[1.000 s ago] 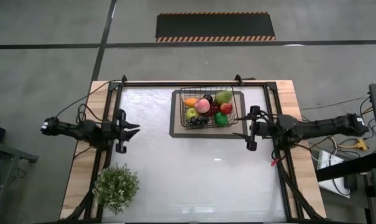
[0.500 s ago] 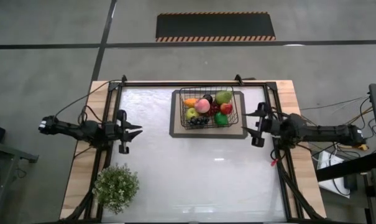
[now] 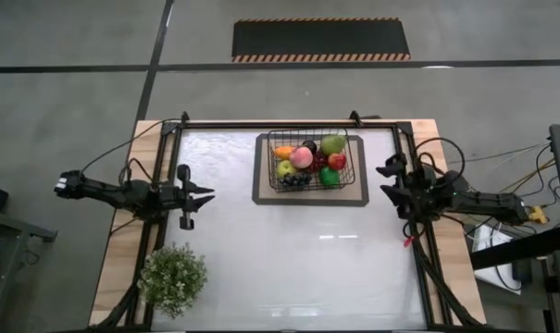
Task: Build produce basket
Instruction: Return to Home Position
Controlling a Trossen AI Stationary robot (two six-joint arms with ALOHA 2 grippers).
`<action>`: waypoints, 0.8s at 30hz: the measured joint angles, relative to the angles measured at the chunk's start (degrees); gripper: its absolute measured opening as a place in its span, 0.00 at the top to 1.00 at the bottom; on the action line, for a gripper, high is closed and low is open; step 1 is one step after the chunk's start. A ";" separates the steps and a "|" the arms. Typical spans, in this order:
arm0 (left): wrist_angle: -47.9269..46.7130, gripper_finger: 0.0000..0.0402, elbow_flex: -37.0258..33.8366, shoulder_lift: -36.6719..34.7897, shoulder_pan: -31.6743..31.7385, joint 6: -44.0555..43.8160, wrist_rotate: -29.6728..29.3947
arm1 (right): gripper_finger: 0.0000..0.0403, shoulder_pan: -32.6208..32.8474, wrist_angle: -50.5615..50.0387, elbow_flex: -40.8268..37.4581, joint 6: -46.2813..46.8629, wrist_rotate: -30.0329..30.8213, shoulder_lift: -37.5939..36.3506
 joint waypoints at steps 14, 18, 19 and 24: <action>-0.04 0.86 -0.07 2.62 0.01 -0.02 0.02 | 0.41 0.88 -21.34 -0.03 -16.72 -0.04 -4.41; -0.02 0.86 -0.07 3.24 0.00 -0.02 0.02 | 0.41 0.87 -30.59 -0.03 -18.53 0.08 -4.45; -0.03 0.86 -0.09 3.43 0.01 -0.02 0.02 | 0.41 0.78 -30.79 -0.03 -18.70 0.30 -4.45; -0.02 0.86 -0.09 4.23 -0.01 -0.02 0.02 | 0.40 0.76 -30.87 -0.03 -19.14 0.54 -4.45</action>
